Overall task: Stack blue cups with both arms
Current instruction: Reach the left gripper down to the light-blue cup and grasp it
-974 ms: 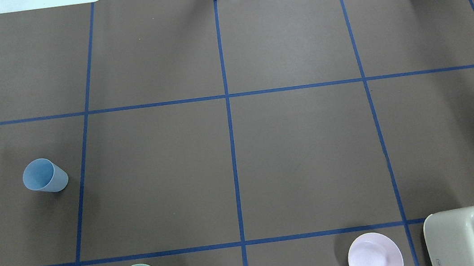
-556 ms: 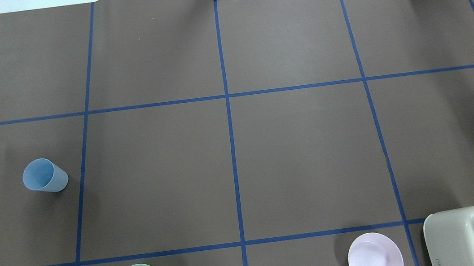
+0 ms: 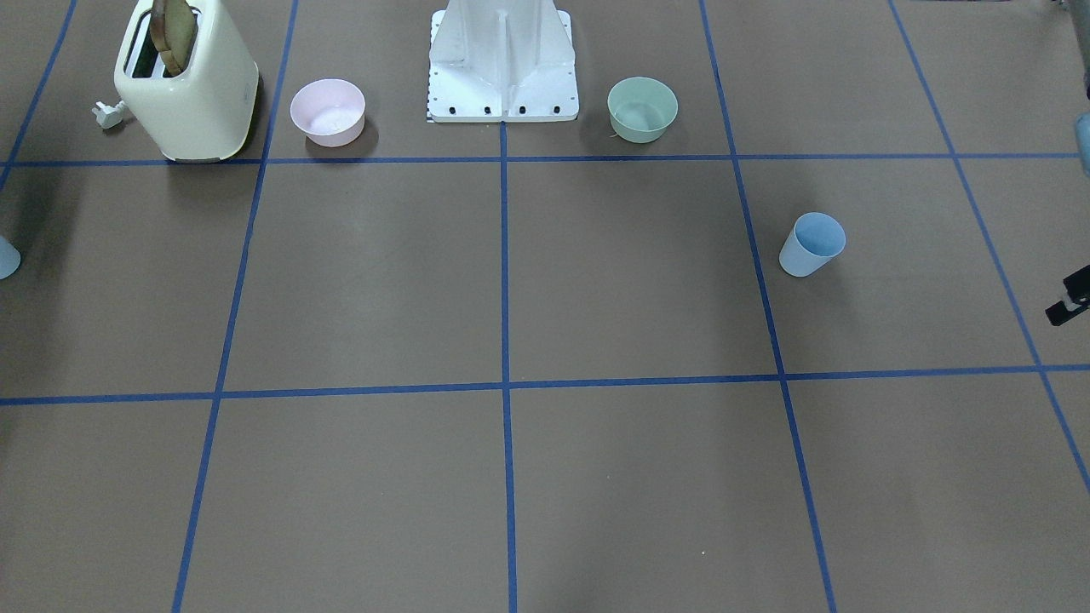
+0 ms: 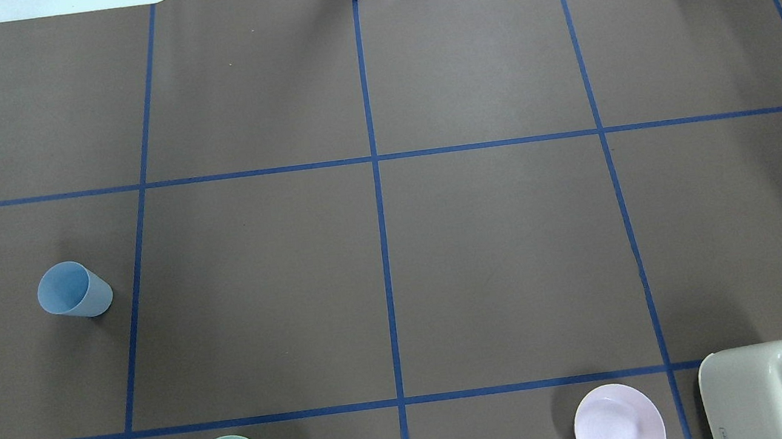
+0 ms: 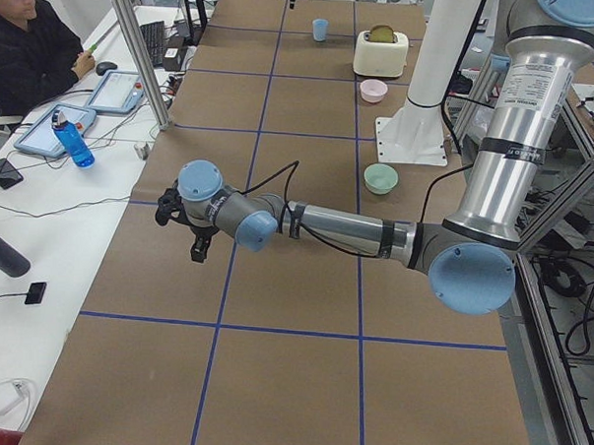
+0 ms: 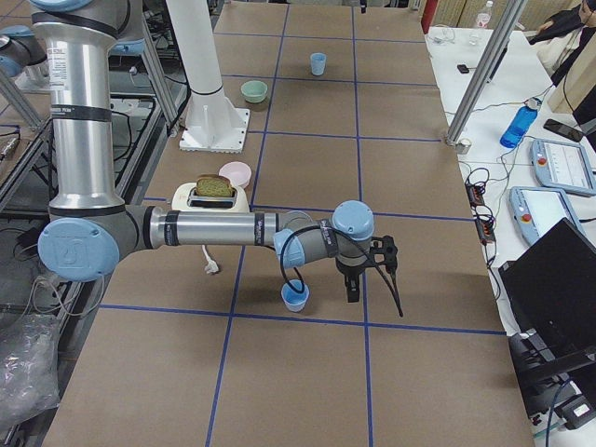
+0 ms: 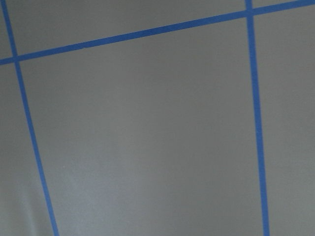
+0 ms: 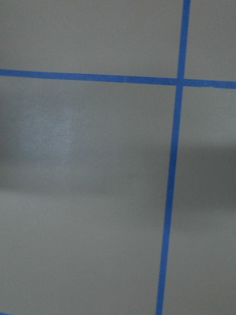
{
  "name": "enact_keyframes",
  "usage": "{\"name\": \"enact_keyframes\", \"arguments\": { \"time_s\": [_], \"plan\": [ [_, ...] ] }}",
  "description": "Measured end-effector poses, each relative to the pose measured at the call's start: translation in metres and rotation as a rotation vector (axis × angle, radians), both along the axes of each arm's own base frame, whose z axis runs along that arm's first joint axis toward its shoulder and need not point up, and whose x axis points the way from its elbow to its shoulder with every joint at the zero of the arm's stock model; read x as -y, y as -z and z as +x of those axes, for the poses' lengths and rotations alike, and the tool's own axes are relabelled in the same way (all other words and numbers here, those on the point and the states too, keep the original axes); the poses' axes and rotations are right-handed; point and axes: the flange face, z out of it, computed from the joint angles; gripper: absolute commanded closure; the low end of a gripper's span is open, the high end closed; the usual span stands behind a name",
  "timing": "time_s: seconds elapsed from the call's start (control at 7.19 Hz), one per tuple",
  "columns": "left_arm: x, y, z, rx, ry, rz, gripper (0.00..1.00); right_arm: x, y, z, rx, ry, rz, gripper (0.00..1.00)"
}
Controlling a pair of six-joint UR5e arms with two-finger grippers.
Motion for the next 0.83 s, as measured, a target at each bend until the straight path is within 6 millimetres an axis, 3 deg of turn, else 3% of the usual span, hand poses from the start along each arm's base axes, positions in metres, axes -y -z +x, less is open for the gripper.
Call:
{"name": "enact_keyframes", "arguments": {
  "time_s": [0.28,0.42,0.83],
  "plan": [
    [-0.029,0.008,0.049,-0.021,0.014,-0.013,0.02,-0.054,-0.007,0.007,0.003,0.007,0.000,0.00],
    [-0.055,0.017,0.070,-0.024,0.017,-0.025,0.02,-0.071,-0.009,0.009,0.006,0.009,-0.008,0.00],
    [-0.132,0.040,0.133,-0.035,-0.009,-0.060,0.02,-0.080,-0.011,0.009,0.014,0.012,-0.017,0.00]
  ]
}}
